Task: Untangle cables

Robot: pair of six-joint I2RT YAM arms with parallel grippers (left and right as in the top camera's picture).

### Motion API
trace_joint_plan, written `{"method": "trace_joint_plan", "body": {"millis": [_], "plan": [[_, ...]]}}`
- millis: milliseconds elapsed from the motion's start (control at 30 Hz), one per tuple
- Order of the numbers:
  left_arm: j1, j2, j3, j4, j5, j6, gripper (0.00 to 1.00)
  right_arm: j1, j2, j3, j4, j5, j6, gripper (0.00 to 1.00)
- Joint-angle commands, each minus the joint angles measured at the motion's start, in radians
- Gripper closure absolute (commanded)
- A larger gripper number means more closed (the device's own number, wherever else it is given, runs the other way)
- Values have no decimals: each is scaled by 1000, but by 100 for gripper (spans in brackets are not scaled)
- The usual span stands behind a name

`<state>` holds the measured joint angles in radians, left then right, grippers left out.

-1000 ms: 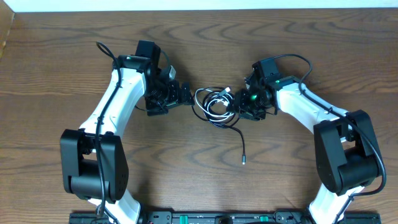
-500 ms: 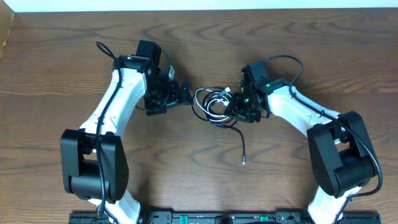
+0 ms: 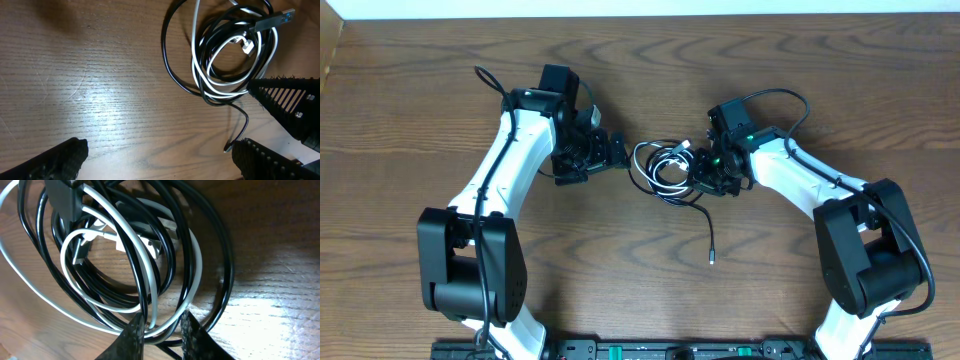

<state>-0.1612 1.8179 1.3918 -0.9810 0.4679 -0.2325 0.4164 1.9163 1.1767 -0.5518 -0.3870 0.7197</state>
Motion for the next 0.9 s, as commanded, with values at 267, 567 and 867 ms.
{"method": "trace_joint_plan", "body": {"millis": [267, 567, 867], "plan": [[-2, 6, 11, 2, -10, -3, 2, 4, 3, 13, 3, 8, 2, 94], [-2, 6, 11, 2, -10, -3, 2, -2, 2, 23, 3, -26, 0, 99], [-2, 6, 11, 2, -10, -3, 2, -47, 2, 95, -2, -154, -3, 99]]}}
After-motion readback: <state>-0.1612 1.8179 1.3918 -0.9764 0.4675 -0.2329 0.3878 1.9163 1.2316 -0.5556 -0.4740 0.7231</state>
